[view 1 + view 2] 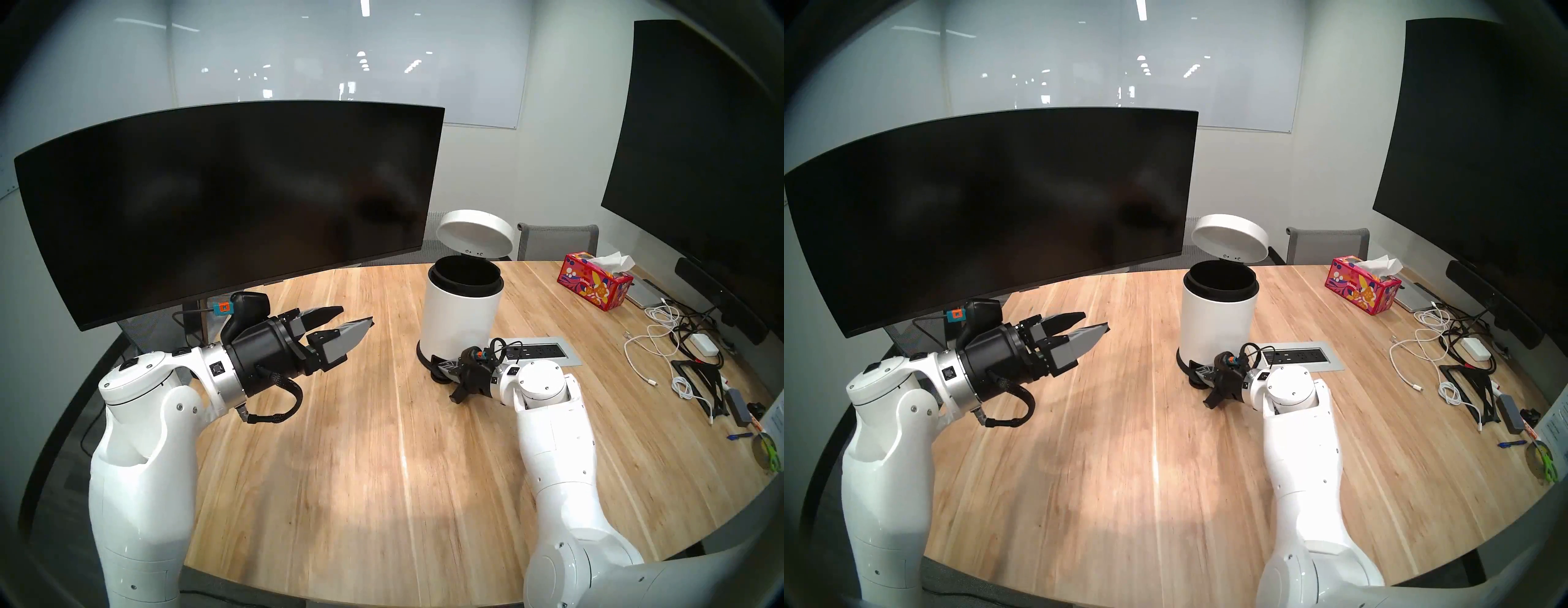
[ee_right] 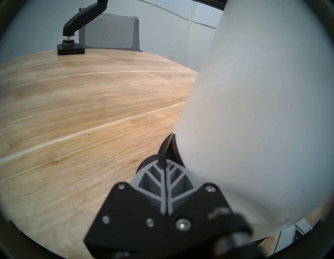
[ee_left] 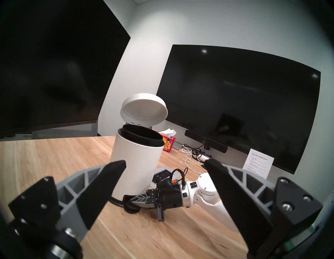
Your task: Peel the sticky note off the monitor, open the trash can lid and drop the sticker into the trash can
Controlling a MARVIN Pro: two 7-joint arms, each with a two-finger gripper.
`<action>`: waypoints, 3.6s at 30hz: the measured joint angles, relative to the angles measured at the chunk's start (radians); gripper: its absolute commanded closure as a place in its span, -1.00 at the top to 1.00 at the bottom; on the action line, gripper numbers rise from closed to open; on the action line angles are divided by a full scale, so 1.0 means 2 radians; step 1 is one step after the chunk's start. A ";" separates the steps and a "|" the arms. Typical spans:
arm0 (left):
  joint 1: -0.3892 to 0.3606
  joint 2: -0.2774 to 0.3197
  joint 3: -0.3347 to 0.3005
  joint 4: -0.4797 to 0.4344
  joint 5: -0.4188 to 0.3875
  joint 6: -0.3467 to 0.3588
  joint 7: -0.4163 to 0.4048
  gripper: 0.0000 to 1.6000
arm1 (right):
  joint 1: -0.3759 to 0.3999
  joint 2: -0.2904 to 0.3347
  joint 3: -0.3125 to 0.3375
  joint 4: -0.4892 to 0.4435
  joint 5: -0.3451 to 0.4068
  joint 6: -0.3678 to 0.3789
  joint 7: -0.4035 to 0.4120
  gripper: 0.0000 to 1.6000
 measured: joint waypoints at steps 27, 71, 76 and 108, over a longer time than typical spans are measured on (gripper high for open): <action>-0.001 -0.002 0.001 -0.001 0.000 -0.003 -0.007 1.00 | -0.013 -0.012 0.044 -0.152 0.019 0.078 0.084 -1.00; -0.002 -0.005 0.001 -0.001 0.002 -0.003 -0.010 1.00 | -0.056 0.047 0.206 -0.362 0.047 0.239 0.201 -1.00; -0.002 -0.005 0.001 -0.001 0.002 -0.003 -0.010 1.00 | -0.070 0.060 0.210 -0.375 0.077 0.258 0.181 -1.00; -0.002 -0.006 0.001 -0.001 0.003 -0.003 -0.011 1.00 | -0.149 0.165 0.165 -0.408 0.242 0.329 0.108 -1.00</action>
